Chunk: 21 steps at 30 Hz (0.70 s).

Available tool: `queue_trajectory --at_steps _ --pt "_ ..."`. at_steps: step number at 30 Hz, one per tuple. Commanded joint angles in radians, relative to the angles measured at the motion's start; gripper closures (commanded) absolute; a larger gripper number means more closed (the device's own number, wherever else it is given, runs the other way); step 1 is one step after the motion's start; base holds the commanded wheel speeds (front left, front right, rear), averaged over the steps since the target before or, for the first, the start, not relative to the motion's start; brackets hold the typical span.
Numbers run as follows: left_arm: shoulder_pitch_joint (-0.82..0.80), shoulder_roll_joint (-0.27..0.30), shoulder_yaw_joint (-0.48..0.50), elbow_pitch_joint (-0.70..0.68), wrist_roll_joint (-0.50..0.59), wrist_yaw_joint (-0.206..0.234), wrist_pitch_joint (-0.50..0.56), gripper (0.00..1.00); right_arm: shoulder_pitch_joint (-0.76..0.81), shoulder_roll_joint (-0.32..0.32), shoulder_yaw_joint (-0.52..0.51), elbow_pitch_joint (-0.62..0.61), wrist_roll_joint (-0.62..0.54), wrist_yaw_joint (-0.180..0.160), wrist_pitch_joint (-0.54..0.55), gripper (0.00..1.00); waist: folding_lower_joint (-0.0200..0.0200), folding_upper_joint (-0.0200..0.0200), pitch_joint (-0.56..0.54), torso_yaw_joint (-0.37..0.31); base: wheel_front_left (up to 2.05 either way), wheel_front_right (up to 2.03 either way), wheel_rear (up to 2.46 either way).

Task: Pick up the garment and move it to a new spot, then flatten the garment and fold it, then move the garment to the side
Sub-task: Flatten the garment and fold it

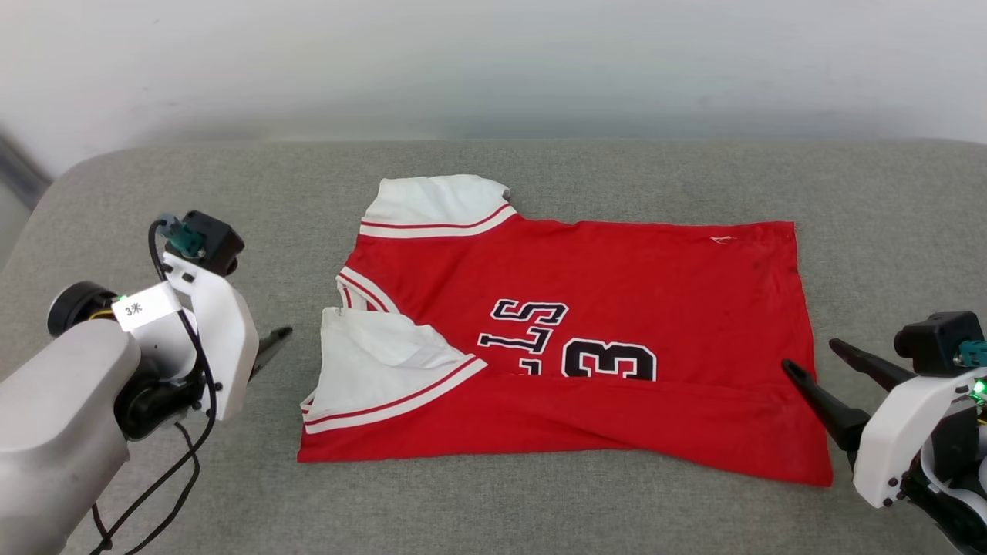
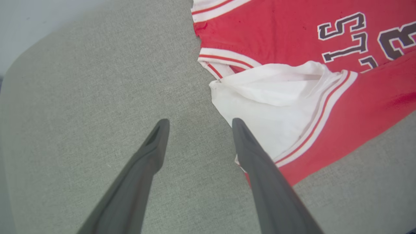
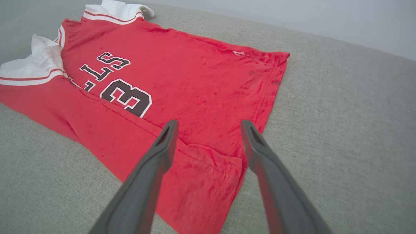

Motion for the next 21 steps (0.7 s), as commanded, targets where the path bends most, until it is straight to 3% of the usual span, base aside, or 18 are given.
queue_trajectory --at_steps 1,6,11,21 --pt "-0.011 0.014 -0.016 -0.019 -0.029 -0.001 0.054 0.00 0.013 0.011 -0.002 -0.008 -0.003 -0.001 0.005 0.00 0.0000 0.0000 0.000 -0.006 0.00 0.00 0.00" --pt "-0.007 0.034 -0.047 -0.067 -0.156 -0.001 0.225 0.00 0.010 0.025 -0.005 -0.020 -0.011 -0.001 0.023 0.00 0.0000 0.0000 0.006 -0.022 0.00 0.00 0.00" --pt "0.005 0.032 -0.094 -0.077 -0.209 -0.001 0.341 0.00 -0.006 0.034 -0.005 -0.025 -0.015 -0.001 0.039 0.00 0.0000 0.0000 0.023 -0.040 0.00 0.00 0.00" --pt "0.060 -0.010 -0.177 0.014 -0.222 -0.001 0.371 0.00 -0.049 0.068 0.022 -0.007 -0.033 -0.001 0.048 0.00 0.0000 0.0000 0.065 -0.085 0.00 0.00 0.00"
